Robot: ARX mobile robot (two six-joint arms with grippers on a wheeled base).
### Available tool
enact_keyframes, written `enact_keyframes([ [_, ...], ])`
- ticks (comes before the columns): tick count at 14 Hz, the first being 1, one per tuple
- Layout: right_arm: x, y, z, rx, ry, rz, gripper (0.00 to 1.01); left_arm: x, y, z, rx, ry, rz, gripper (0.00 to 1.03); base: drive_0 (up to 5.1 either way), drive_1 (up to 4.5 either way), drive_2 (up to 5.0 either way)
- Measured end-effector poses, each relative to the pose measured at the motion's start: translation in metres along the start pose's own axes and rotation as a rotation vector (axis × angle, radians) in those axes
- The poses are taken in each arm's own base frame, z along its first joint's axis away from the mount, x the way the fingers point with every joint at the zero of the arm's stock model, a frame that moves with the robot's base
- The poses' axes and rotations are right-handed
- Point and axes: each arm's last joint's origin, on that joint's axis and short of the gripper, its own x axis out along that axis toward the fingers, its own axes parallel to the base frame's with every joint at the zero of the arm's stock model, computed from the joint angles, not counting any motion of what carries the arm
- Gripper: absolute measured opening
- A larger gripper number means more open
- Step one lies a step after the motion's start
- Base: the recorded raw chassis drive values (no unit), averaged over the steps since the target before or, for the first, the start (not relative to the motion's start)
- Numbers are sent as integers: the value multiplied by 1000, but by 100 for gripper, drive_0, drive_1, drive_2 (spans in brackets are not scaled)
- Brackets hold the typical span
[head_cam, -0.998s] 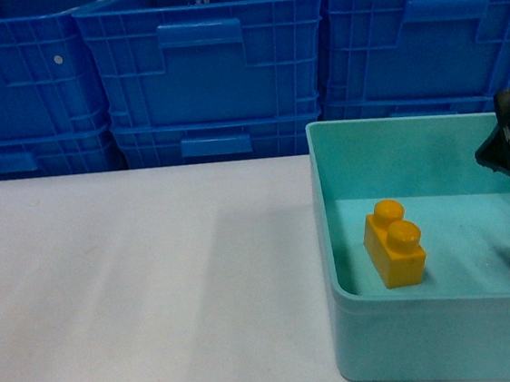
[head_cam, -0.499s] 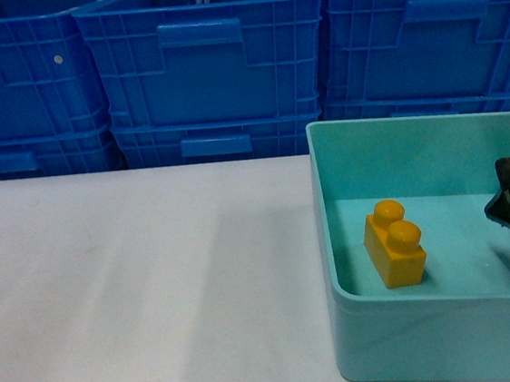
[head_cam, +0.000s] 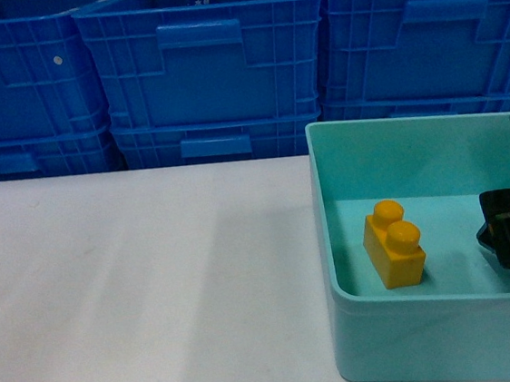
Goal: Pick red block from blue box to shelf
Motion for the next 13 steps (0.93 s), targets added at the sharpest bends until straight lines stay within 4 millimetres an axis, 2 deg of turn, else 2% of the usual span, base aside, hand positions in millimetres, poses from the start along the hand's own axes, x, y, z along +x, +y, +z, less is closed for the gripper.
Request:
enact_keyframes([
  [2, 2, 0, -1, 0, 4, 0, 97, 0, 0, 0, 0, 0, 0, 98, 0, 0, 0],
  [3, 3, 2, -1, -7, 0, 4, 87, 0, 0, 0, 0, 0, 0, 98, 0, 0, 0],
  [4, 4, 2, -2, -12, 0, 6, 72, 0, 0, 0, 0, 0, 0, 98, 0, 0, 0],
  [8, 3, 4, -4, -39, -59, 15, 34, 0, 0, 0, 0, 0, 0, 98, 0, 0, 0],
  [9, -56, 2, 25, -62, -237, 63, 29, 0, 0, 0, 0, 0, 0, 98, 0, 0, 0],
  [10, -159, -25, 29, -38, -486, 85, 28, 0, 0, 0, 0, 0, 0, 98, 0, 0, 0],
  [11, -193, -21, -28, -39, -468, 122, 28, 0, 0, 0, 0, 0, 0, 98, 0, 0, 0],
  [13, -201, -14, -55, -50, -477, 123, 28, 0, 0, 0, 0, 0, 0, 98, 0, 0, 0],
])
